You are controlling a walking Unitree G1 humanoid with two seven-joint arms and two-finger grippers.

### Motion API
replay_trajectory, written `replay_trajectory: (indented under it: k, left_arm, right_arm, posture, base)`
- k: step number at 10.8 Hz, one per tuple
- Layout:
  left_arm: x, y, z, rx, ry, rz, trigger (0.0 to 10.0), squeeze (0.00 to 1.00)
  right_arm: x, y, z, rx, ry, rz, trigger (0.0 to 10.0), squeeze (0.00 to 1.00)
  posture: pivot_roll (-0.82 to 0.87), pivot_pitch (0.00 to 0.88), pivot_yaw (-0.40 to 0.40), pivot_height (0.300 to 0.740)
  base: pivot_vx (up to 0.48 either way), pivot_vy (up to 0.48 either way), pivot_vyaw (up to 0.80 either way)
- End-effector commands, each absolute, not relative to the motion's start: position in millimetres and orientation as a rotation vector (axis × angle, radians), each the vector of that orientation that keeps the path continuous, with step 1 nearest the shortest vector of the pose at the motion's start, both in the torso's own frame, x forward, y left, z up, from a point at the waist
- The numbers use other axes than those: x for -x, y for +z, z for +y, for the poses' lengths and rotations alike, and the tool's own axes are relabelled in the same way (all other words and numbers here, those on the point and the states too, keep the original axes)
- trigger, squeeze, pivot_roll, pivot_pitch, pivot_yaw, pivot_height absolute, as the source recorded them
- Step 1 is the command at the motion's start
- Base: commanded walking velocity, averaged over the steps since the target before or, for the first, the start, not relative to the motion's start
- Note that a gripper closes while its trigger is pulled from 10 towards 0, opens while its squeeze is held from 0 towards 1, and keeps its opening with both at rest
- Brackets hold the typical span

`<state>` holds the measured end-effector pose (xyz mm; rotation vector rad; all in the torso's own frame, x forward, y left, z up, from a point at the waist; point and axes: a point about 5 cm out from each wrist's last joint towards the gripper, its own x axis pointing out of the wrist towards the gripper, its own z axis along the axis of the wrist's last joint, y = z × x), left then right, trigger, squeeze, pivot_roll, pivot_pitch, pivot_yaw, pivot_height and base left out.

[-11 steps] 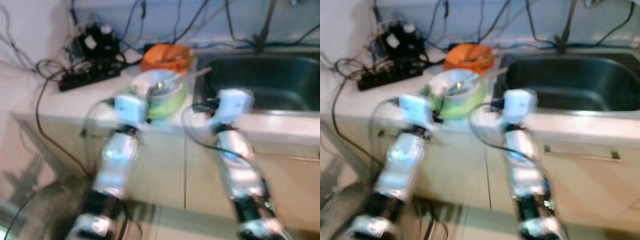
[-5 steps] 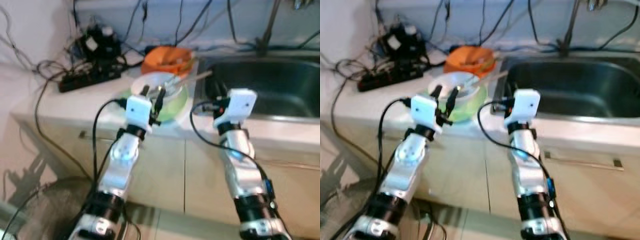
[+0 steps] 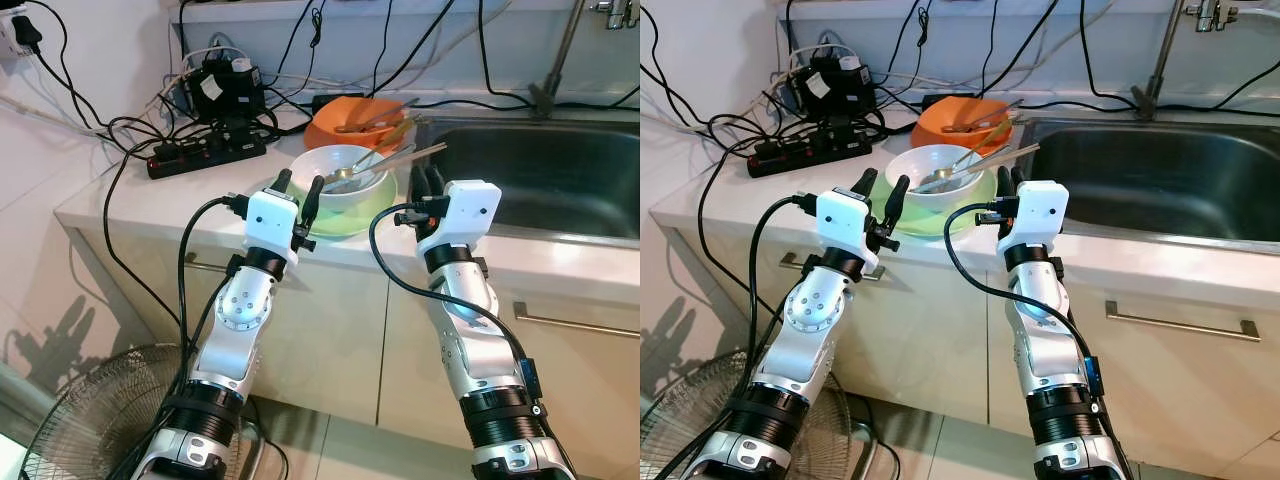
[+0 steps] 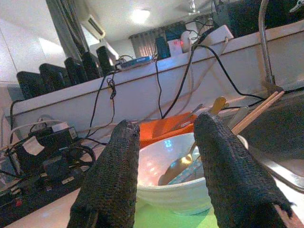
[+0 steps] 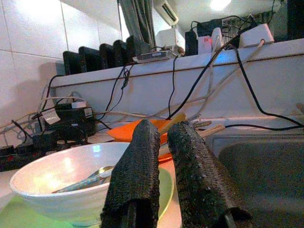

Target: Kitchen organization

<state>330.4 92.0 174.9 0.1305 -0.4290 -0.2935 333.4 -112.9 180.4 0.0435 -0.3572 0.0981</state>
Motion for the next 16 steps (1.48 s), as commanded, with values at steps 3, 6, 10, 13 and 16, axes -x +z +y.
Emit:
replay_trajectory:
  k: [3,6,10,13,16]
  left_arm:
    - [-331.4,178.0,95.9,-0.137,-0.271,-0.441,10.0,0.0]
    - [-331.8,178.0,97.0,-0.135,-0.264,-0.441,10.0,0.0]
    - [-331.5,177.7,97.0,-0.134,-0.264,-0.44,10.0,0.0]
    - [-331.3,177.4,97.3,-0.122,-0.263,-0.44,10.0,0.0]
    - [-331.4,177.4,98.4,-0.107,-0.261,-0.437,10.0,0.0]
  right_arm:
    - [-333.2,181.2,-111.0,-0.034,0.107,-0.358,10.0,0.0]
    - [-333.4,180.6,-110.3,-0.032,0.109,-0.356,10.0,0.0]
    - [-333.0,179.8,-109.9,-0.03,0.113,-0.354,10.0,0.0]
    - [-332.7,179.4,-110.0,-0.031,0.114,-0.354,10.0,0.0]
    - [-332.9,179.7,-109.1,-0.03,0.118,-0.355,10.0,0.0]
  posture:
    - [0.04,0.0,0.109,0.74]
    - [0.04,0.0,0.108,0.74]
    - [0.04,0.0,0.108,0.74]
    - [0.04,0.0,0.109,0.74]
    - [0.04,0.0,0.108,0.74]
  base:
    - [0.0,0.0,0.0]
    - [0.0,-0.333,0.0]
    - [0.0,-0.358,0.0]
    - [0.0,-0.087,0.0]
    - [0.0,0.0,0.0]
